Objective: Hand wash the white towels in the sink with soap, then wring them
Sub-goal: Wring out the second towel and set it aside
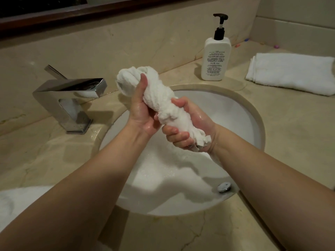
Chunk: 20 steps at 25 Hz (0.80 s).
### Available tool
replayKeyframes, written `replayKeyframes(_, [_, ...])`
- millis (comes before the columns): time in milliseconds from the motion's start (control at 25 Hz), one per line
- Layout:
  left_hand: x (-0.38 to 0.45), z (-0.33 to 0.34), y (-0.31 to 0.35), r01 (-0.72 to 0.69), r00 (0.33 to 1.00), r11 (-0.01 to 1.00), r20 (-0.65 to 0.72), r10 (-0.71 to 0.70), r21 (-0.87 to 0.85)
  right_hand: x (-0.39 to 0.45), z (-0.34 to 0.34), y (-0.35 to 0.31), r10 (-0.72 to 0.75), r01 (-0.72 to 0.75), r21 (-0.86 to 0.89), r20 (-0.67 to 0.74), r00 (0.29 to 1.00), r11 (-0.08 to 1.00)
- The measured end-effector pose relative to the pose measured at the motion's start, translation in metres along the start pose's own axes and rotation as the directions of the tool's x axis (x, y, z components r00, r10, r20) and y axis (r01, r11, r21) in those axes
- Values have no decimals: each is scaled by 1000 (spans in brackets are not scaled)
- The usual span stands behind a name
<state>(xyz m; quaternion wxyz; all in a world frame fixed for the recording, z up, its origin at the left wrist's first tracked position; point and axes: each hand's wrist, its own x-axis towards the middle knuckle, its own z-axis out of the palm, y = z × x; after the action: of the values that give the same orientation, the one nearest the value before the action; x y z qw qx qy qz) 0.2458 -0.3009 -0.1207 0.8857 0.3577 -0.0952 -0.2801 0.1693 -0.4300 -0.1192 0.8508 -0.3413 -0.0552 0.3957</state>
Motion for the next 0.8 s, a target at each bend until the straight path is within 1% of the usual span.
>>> replayKeyframes(40, [-2,1,2,38,998,997,51,-35,-68,0,0,0,35,-35,0,32,999,999])
replayKeyframes(80, [-4,1,4,41,998,992,56,-35,-115,-1,1,-1,69,-68,-17,25,997,998])
replayKeyframes(120, [-6,2,6,27,999,989,43,-21,-145,-2,2,-2,89,-90,-37,-29,996,995])
replayKeyframes(160, [-7,2,8,6,1000,989,7,-5,-150,-2,5,-3,80,-88,-66,-121,989,994])
replayKeyframes(240, [-6,7,13,-1,996,993,-93,-10,-116,0,12,-2,-28,-35,-196,-312,950,980])
replayKeyframes(320, [0,11,12,20,972,999,-231,-29,-43,8,21,4,-193,29,-345,-452,871,938])
replayKeyframes(400, [5,13,7,52,932,998,-360,-36,33,16,23,13,-350,45,-480,-569,744,876])
replayKeyframes(440, [6,14,5,69,905,994,-424,-25,88,19,22,16,-419,15,-565,-595,686,825])
replayKeyframes(520, [8,12,1,89,838,976,-545,35,200,23,17,20,-536,-58,-710,-580,613,702])
replayKeyframes(600, [11,13,-1,64,800,969,-593,92,237,24,12,20,-621,-100,-789,-548,560,606])
replayKeyframes(720, [13,11,-3,19,762,982,-639,108,189,27,8,21,-691,-164,-846,-513,509,508])
replayKeyframes(800, [13,7,-5,2,752,989,-652,95,146,32,5,23,-702,-192,-859,-501,506,474])
